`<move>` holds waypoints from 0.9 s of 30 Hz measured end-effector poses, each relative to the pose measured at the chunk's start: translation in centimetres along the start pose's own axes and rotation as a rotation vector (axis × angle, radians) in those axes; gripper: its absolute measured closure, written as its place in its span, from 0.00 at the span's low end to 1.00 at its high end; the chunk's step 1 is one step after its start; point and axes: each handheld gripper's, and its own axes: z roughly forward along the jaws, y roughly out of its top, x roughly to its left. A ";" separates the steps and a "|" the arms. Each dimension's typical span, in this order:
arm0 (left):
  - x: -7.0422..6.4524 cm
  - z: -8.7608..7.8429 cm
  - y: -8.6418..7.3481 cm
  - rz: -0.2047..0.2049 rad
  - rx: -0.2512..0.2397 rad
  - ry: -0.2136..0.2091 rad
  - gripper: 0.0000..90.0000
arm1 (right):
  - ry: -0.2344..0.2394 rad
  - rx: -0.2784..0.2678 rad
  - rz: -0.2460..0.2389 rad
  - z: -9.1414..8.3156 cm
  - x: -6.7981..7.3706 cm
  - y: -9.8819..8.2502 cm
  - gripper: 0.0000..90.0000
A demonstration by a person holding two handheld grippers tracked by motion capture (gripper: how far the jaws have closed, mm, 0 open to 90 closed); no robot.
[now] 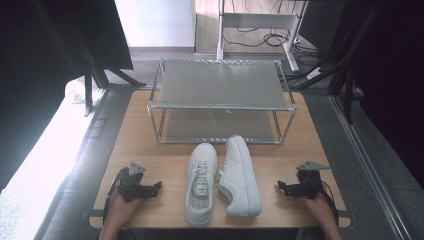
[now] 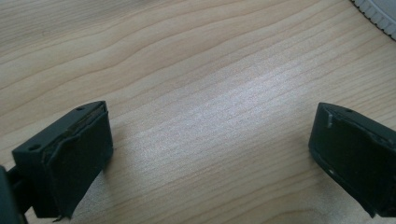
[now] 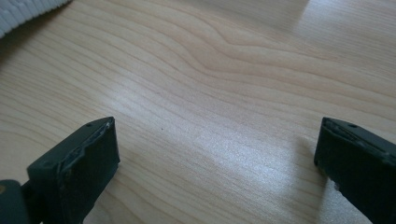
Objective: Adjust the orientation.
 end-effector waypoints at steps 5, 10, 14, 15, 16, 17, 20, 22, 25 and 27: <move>0.0 0.0 0.0 0.000 0.000 0.000 0.00 | 0.009 -0.096 0.000 -0.7 0.2 0.4 0.00; 0.0 0.0 0.0 0.000 0.000 0.000 0.00 | 0.037 -0.179 -0.032 -1.2 1.4 1.0 0.00; 0.0 0.0 0.0 0.000 0.000 0.000 0.00 | 0.077 -0.244 -0.024 -1.6 2.5 1.6 0.00; 0.0 0.0 0.0 0.000 0.000 0.000 0.00 | 0.083 -0.261 -0.026 -1.7 2.7 1.7 0.00; 0.0 0.0 0.0 0.000 0.000 0.000 0.00 | 0.088 -0.276 -0.027 -1.8 3.0 1.9 0.00; 0.0 0.0 0.0 0.000 0.000 0.000 0.00 | 0.090 -0.296 -0.029 -1.9 3.2 2.0 0.00; 0.0 0.0 0.0 0.001 0.000 0.000 0.00 | 0.102 -0.340 -0.035 -2.3 4.0 2.5 0.00; 0.0 0.0 0.0 0.000 0.000 0.000 0.00 | 0.108 -0.358 -0.040 -2.5 4.6 2.8 0.00; 0.0 0.0 0.0 0.001 0.000 0.000 0.00 | 0.133 -0.383 -0.053 -2.7 5.8 3.5 0.00; 0.0 0.0 0.0 0.001 0.000 0.000 0.00 | 0.142 -0.392 -0.060 -2.7 6.4 3.9 0.00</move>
